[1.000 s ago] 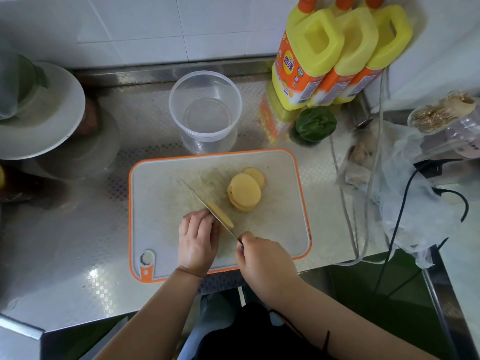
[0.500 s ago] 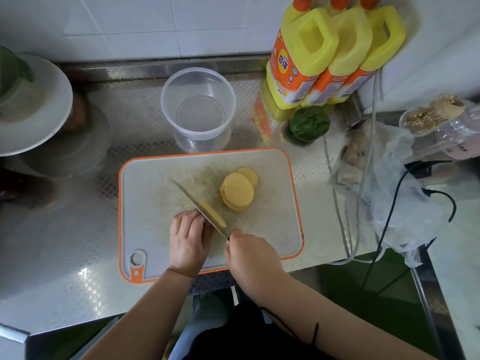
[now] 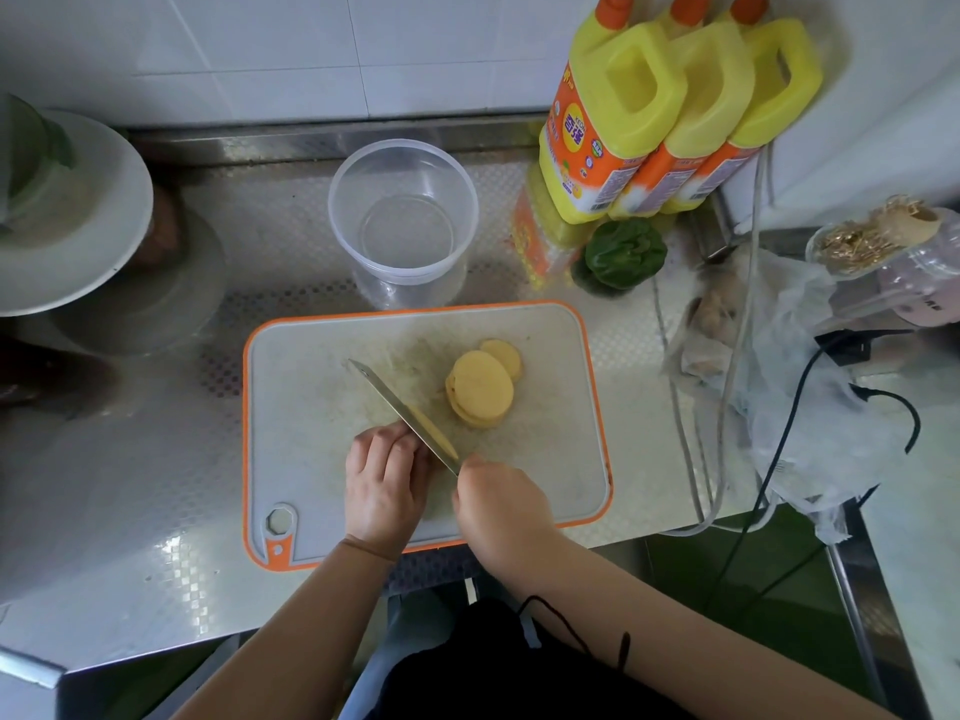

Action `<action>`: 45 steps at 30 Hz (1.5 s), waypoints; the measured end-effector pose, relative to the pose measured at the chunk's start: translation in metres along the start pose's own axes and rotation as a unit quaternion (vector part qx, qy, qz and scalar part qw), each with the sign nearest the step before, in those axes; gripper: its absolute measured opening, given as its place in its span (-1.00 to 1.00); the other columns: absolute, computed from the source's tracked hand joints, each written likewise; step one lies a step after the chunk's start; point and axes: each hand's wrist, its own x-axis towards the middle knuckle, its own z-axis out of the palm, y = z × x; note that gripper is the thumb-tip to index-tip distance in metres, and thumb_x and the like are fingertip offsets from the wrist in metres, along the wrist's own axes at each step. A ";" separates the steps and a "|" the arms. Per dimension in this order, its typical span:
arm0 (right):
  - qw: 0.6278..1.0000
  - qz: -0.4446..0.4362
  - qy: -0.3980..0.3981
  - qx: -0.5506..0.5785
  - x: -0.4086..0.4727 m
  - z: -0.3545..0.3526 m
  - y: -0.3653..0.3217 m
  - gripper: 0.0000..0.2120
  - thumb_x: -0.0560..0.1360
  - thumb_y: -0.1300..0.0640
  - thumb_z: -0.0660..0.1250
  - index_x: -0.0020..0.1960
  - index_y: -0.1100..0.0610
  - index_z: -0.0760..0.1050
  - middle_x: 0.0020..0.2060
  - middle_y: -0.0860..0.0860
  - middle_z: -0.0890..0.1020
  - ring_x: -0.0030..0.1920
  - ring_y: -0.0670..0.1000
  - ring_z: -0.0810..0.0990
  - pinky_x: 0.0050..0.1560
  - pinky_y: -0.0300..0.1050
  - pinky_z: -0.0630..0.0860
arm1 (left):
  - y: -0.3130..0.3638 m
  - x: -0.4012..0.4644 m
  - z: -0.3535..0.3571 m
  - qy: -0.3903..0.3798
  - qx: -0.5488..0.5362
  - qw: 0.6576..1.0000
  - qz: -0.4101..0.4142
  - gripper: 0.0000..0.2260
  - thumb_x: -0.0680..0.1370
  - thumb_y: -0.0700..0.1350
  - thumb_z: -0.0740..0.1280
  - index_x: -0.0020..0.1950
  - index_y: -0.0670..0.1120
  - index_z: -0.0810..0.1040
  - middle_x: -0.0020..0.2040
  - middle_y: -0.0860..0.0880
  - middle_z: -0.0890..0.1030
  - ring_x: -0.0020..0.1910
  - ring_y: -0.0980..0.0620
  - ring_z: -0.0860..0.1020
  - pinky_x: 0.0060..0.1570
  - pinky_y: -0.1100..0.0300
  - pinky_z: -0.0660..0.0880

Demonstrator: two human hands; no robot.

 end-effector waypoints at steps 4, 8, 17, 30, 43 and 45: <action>1.000 -0.003 0.004 -0.004 0.002 0.003 0.003 -0.81 0.62 0.18 0.13 0.17 0.21 0.43 0.03 0.11 0.60 0.07 0.13 0.59 0.00 -0.06 0.50 | 0.000 -0.001 0.001 -0.002 0.001 1.000 -0.003 -0.87 0.68 -0.15 0.15 0.04 -0.14 0.46 0.05 -0.07 0.50 -0.07 -0.15 0.47 -0.03 0.05 0.42; 0.999 0.012 -0.044 0.009 0.011 0.013 0.010 -0.78 0.61 0.22 0.13 0.20 0.23 0.43 0.09 0.14 0.58 0.12 0.14 0.56 0.08 -0.05 0.48 | 0.000 -0.002 0.000 -0.009 0.009 1.000 -0.001 -0.93 0.65 -0.19 0.19 0.05 -0.12 0.46 0.05 -0.06 0.50 -0.09 -0.15 0.49 -0.05 0.05 0.44; 0.998 0.027 -0.047 0.029 0.019 0.025 0.018 -0.79 0.61 0.18 0.15 0.21 0.20 0.41 0.07 0.12 0.58 0.11 0.13 0.57 0.07 -0.06 0.47 | -0.001 -0.005 0.001 -0.013 0.044 0.999 0.011 -0.87 0.64 -0.17 0.25 0.19 -0.09 0.48 0.09 -0.05 0.48 -0.08 -0.17 0.51 -0.03 0.03 0.44; 0.993 -0.036 0.028 0.112 0.030 -0.013 0.032 -0.63 0.60 -0.13 0.14 0.21 0.13 0.44 -0.03 0.05 0.61 -0.01 0.09 0.58 -0.04 0.01 0.52 | -0.003 -0.002 -0.002 -0.024 0.047 0.998 0.023 -0.84 0.67 -0.15 0.22 0.20 -0.09 0.53 0.04 -0.08 0.49 -0.07 -0.16 0.47 -0.01 0.03 0.43; 0.974 0.048 0.098 0.198 0.057 -0.032 0.050 -0.79 0.59 0.03 0.17 0.04 0.12 0.52 -0.13 0.07 0.62 -0.10 0.11 0.58 -0.10 -0.03 0.52 | -0.002 -0.001 -0.001 -0.020 0.043 0.999 0.024 -0.85 0.66 -0.16 0.23 0.20 -0.07 0.51 0.05 -0.05 0.48 -0.09 -0.16 0.48 -0.02 0.07 0.42; 0.963 0.079 0.084 0.242 0.066 -0.033 0.059 -0.80 0.58 0.02 0.21 0.04 0.12 0.52 -0.12 0.09 0.63 -0.09 0.14 0.61 -0.05 0.06 0.57 | -0.002 0.000 -0.001 -0.021 0.045 0.998 0.025 -0.84 0.65 -0.18 0.24 0.21 -0.07 0.51 0.06 -0.05 0.47 -0.08 -0.15 0.47 -0.02 0.07 0.42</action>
